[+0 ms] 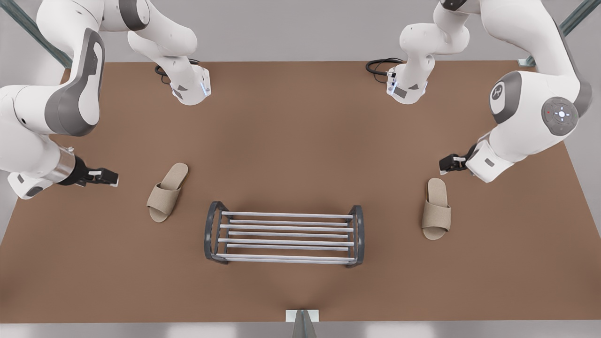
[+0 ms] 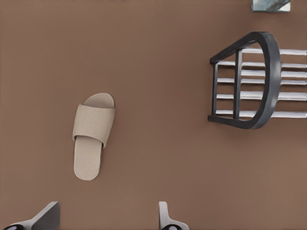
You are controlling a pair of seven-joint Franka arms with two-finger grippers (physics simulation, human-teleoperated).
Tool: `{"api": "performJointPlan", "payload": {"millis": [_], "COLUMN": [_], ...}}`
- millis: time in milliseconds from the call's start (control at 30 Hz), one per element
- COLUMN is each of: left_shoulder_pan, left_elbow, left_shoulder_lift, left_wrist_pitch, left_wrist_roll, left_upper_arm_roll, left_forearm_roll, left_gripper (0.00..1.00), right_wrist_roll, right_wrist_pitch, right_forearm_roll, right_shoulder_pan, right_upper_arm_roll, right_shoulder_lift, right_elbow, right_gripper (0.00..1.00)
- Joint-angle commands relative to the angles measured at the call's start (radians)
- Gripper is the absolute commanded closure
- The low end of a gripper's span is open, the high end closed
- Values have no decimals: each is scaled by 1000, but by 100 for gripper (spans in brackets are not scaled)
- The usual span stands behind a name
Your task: Place the right shoe on the shoe rack with the right arm, and place the left shoe on the shoe rack with the left arm
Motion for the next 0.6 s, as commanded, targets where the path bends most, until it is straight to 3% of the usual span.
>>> {"api": "performJointPlan", "payload": {"millis": [0,100,167,233,300,400,533,567], "left_shoulder_pan": [-2,-3,-3,18,63,100,156,184], "left_elbow": [0,-34,-386,-753,-933,-1037,-1069,-1072], "left_shoulder_lift": [-3,-35,-176,-242,-236,-104,-27,-12], "left_wrist_pitch": [74,49,478,1055,1411,1787,1891,1891], "left_wrist_roll": [-78,-85,-85,-87,-85,-79,-24,-6], "left_upper_arm_roll": [-2,-13,-25,-37,-37,-37,-34,-36], "left_forearm_roll": [5,28,80,157,177,195,215,221], "left_gripper": [0,0,0,0,0,0,1,1], "right_wrist_roll": [-13,-15,-15,-19,-18,-15,-4,-2], "right_wrist_pitch": [39,42,42,79,233,372,428,447], "right_forearm_roll": [0,0,11,7,0,-1,8,-3], "right_shoulder_pan": [0,0,-9,0,17,40,12,15], "right_upper_arm_roll": [0,0,-2,0,2,2,-2,-5], "right_shoulder_lift": [-1,1,27,41,82,151,206,183], "right_elbow": [1,2,7,8,5,4,-8,-92], "right_gripper": [0,0,0,0,0,0,0,0]}}
